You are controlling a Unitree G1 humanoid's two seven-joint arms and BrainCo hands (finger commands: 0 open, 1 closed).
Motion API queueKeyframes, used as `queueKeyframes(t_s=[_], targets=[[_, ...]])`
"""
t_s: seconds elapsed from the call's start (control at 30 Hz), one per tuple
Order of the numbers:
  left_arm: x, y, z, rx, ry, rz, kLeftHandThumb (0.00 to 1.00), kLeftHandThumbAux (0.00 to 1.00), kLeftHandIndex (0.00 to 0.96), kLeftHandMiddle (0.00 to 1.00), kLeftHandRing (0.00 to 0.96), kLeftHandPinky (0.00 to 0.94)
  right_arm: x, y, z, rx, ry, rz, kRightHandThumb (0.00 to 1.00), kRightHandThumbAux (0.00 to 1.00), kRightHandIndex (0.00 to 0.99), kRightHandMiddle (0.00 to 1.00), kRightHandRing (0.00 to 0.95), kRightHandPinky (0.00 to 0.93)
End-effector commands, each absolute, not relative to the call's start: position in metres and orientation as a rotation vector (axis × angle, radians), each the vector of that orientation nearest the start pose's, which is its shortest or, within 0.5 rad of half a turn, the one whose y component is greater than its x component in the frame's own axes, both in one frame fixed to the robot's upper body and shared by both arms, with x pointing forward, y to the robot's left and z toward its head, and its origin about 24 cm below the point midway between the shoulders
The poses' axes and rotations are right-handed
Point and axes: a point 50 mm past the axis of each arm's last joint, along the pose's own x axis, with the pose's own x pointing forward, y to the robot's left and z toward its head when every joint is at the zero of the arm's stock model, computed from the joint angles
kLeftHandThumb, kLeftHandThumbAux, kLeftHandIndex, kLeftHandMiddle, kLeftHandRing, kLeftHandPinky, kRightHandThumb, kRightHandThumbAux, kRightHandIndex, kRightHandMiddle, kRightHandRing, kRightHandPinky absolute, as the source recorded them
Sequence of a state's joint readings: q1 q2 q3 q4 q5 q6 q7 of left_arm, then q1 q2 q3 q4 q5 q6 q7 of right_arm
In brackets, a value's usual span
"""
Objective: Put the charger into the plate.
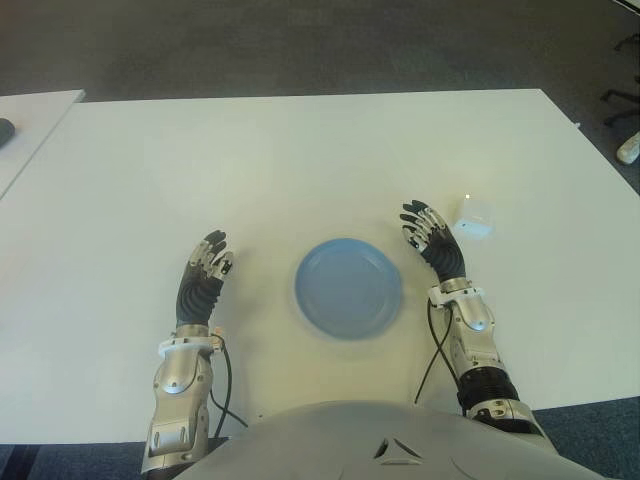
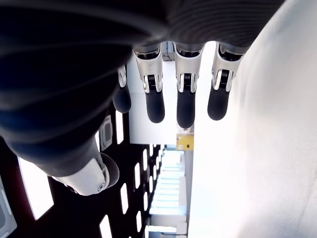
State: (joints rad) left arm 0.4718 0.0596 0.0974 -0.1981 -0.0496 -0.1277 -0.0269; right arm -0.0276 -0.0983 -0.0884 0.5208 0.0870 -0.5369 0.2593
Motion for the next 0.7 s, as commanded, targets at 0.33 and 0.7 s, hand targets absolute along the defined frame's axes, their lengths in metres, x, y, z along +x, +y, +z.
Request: queueKeyframes(t_s=[0.33,0.7], targets=[[0.151,0.205,0.009,0.072,0.135,0.149,0.285,0.533,0.150,0.132,0.107,0.102,0.224,-0.185,-0.034,-0.003,0.052,0.129,0.354,0.712,0.129,0.196,0.206,0.222],[0.153,0.206,0.008,0.057,0.137,0.157,0.304,0.533,0.153,0.136,0.111,0.112,0.235,-0.184,-0.023,0.001,0.012,0.124,0.389,0.707,0.135,0.197,0.205,0.229]])
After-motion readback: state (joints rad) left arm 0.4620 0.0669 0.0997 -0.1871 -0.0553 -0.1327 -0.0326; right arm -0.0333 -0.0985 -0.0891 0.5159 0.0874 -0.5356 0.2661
